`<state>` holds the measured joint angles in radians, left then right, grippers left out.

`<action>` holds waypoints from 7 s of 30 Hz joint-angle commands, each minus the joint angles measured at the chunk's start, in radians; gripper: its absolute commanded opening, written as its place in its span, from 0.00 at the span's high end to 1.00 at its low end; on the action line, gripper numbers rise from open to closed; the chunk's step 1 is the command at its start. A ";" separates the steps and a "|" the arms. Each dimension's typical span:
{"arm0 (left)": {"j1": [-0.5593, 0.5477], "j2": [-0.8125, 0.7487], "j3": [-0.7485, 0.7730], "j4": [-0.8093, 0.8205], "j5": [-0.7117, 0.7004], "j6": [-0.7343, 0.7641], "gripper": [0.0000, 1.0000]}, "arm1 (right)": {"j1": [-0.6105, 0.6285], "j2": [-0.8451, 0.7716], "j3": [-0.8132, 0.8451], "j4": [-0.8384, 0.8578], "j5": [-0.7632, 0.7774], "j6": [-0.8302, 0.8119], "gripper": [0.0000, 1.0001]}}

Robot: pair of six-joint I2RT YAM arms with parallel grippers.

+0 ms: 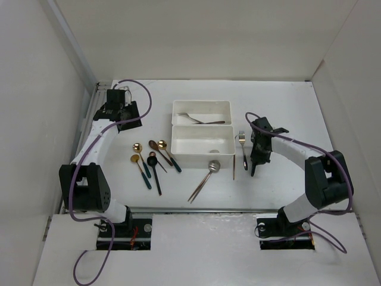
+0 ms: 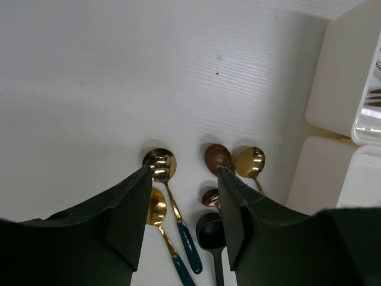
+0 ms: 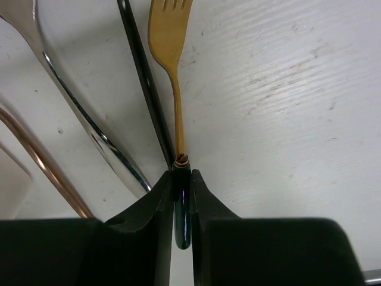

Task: Sort the eating utensils into containers

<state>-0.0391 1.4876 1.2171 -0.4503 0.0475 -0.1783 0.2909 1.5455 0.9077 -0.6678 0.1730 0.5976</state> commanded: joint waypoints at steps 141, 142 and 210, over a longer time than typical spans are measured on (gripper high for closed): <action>0.078 0.002 -0.376 -0.372 0.181 -0.202 0.59 | 0.410 0.245 0.571 0.721 0.341 -1.115 0.40; 0.065 0.002 -0.376 -0.361 0.181 -0.202 0.59 | 0.410 0.245 0.559 0.721 0.341 -1.115 0.40; -0.619 0.295 0.243 -0.064 0.097 0.769 0.64 | 0.220 -0.222 0.298 0.731 0.484 -1.015 0.40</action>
<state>-0.6594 1.8038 1.4689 -0.5232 0.1608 0.5694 0.5167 1.3304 1.1824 0.0162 0.6586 -0.4221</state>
